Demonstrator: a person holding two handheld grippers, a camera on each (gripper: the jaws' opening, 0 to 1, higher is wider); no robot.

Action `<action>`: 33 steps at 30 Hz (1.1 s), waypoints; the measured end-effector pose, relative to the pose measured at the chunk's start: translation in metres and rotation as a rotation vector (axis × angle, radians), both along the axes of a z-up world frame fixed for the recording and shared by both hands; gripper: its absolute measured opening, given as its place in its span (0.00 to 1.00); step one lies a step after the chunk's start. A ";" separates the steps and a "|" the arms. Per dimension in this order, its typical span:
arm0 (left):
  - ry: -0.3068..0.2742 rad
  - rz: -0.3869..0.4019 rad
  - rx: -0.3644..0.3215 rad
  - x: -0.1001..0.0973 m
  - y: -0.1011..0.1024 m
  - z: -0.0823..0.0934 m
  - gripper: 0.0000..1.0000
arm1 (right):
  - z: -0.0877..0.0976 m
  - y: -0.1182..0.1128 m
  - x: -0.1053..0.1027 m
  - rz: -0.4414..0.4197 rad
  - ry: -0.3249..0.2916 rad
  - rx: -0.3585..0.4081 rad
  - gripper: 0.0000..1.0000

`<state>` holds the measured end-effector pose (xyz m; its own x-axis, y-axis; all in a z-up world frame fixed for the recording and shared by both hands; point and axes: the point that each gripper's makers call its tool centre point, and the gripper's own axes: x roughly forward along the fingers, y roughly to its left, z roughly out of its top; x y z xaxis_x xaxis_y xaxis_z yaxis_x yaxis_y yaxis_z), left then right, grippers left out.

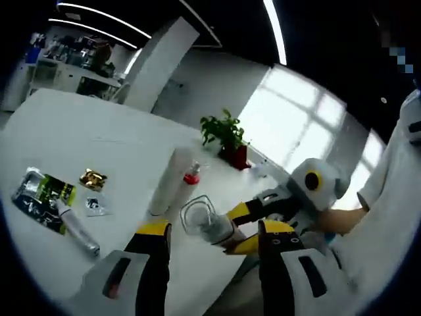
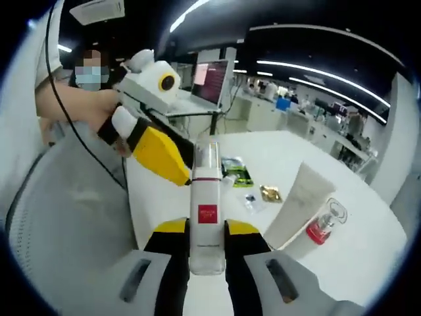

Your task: Arrange the skincare products in the storage area until every visible bottle or jar stands upright without overlapping.

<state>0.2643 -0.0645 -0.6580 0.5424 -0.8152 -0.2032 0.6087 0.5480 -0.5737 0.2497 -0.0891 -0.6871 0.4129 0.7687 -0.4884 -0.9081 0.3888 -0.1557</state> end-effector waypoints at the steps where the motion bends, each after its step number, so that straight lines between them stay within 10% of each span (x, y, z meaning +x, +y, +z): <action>1: 0.011 0.022 -0.029 0.001 0.001 0.003 0.48 | 0.000 0.001 0.000 0.000 0.000 0.000 0.19; 8: 0.025 0.096 0.011 0.003 0.006 -0.003 0.22 | 0.003 0.004 0.001 -0.028 -0.011 0.016 0.19; 17: 0.015 0.115 0.063 0.004 0.003 -0.006 0.22 | -0.005 0.002 -0.002 -0.063 -0.001 0.002 0.19; 33: -0.195 -0.222 0.360 -0.031 -0.030 0.011 0.16 | -0.011 0.007 -0.032 0.080 0.119 0.028 0.24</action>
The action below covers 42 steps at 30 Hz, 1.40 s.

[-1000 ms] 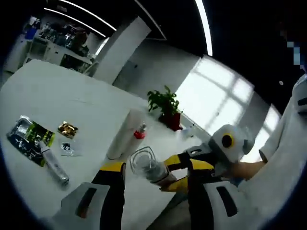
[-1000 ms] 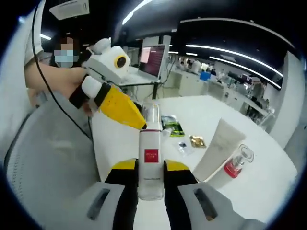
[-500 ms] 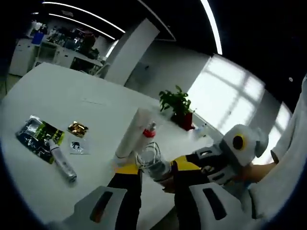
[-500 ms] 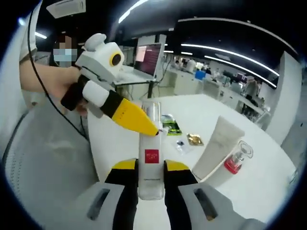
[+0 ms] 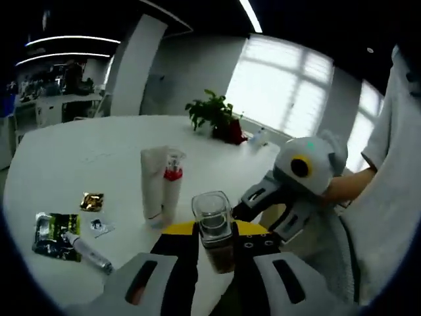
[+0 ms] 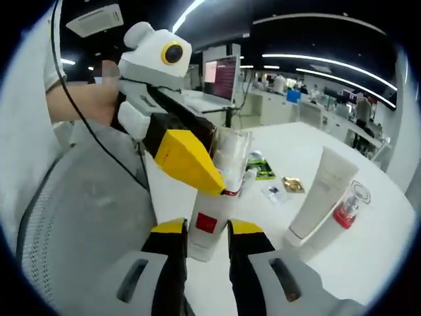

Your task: Arrange the skincare products in the storage area until every visible bottle or jar stands upright without overlapping.

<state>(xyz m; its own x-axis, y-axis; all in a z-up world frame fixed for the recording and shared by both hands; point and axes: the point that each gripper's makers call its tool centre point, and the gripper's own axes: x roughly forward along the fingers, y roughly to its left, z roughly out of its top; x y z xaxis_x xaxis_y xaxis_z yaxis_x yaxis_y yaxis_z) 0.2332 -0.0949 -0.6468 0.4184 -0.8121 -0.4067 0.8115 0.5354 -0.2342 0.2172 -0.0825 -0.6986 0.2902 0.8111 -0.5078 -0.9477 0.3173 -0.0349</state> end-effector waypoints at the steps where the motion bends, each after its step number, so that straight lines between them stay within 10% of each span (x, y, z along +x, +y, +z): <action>1: -0.033 -0.051 0.036 -0.003 -0.003 0.002 0.15 | 0.001 0.000 0.000 0.001 0.016 0.018 0.23; 8: -0.150 -0.231 0.151 -0.012 -0.007 0.007 0.15 | 0.012 -0.005 0.000 0.042 0.082 0.071 0.23; 16: -0.201 -0.376 0.131 -0.017 -0.014 0.016 0.15 | 0.028 -0.012 -0.001 0.142 0.041 0.077 0.22; 29: -0.214 -0.481 0.001 -0.021 -0.020 0.038 0.14 | 0.042 -0.007 -0.009 0.252 0.053 0.110 0.26; 42: -0.256 -0.555 0.109 -0.023 -0.032 0.017 0.14 | 0.022 -0.016 -0.003 0.239 -0.018 0.043 0.19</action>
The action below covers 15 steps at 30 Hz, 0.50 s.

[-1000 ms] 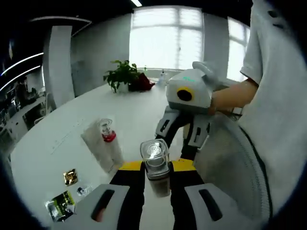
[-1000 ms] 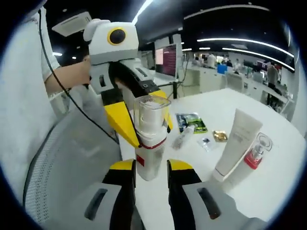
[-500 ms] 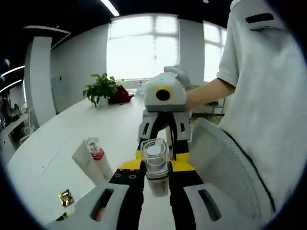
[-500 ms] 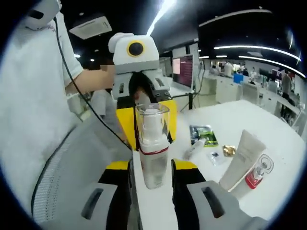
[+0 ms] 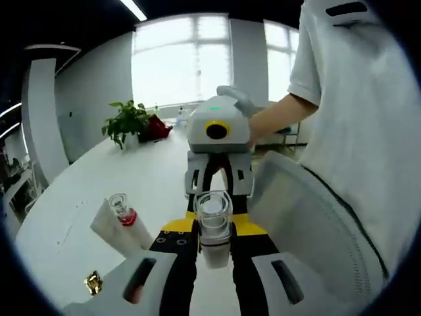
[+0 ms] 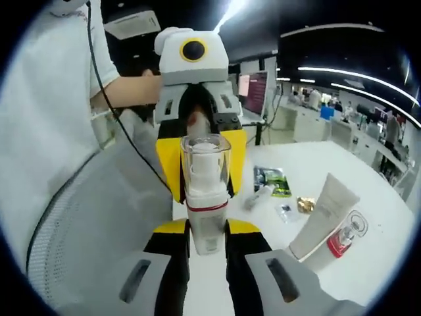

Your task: Arrange the skincare products in the storage area until every visible bottle or jar stands upright without overlapping.

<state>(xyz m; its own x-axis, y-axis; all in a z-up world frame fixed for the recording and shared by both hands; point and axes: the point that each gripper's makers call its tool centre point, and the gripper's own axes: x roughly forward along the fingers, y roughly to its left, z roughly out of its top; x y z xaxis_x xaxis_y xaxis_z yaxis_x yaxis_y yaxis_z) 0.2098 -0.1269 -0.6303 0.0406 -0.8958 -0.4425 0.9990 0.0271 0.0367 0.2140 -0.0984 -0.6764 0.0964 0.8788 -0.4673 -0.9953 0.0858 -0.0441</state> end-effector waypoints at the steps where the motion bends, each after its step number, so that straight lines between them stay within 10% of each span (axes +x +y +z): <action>1: -0.001 -0.008 0.005 0.000 0.000 -0.002 0.14 | -0.004 -0.001 0.000 -0.001 0.002 -0.009 0.19; 15: 0.023 0.016 0.087 0.012 -0.012 -0.059 0.14 | -0.062 -0.014 0.014 -0.033 -0.007 -0.104 0.19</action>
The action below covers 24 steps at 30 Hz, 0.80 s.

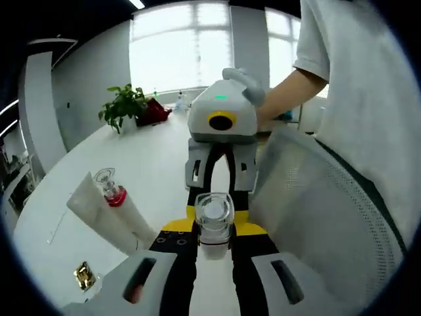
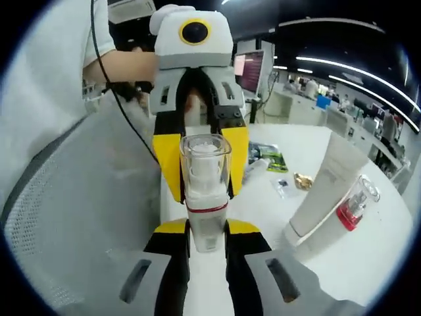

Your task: Arrange the skincare products in the storage area until every visible bottle or jar stands upright without overlapping.

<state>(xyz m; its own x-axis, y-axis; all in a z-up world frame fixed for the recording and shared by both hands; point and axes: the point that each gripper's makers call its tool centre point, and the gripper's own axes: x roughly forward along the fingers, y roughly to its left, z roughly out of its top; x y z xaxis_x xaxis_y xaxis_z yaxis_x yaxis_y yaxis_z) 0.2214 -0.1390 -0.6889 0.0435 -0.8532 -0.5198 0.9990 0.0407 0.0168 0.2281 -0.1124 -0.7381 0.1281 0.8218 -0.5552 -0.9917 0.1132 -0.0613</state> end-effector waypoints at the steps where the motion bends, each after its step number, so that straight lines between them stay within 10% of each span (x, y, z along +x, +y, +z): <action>1: 0.001 0.004 0.004 0.001 0.000 -0.004 0.14 | -0.004 0.000 0.001 -0.005 0.001 -0.002 0.19; 24: 0.041 0.001 0.087 0.018 -0.014 -0.053 0.14 | -0.053 -0.016 0.016 -0.016 0.053 -0.057 0.19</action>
<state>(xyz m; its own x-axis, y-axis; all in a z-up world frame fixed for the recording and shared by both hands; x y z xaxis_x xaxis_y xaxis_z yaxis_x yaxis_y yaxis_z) 0.2399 -0.1528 -0.7415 0.0212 -0.8048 -0.5932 0.9989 0.0414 -0.0204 0.2442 -0.1282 -0.7908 0.1097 0.7867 -0.6075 -0.9919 0.1264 -0.0154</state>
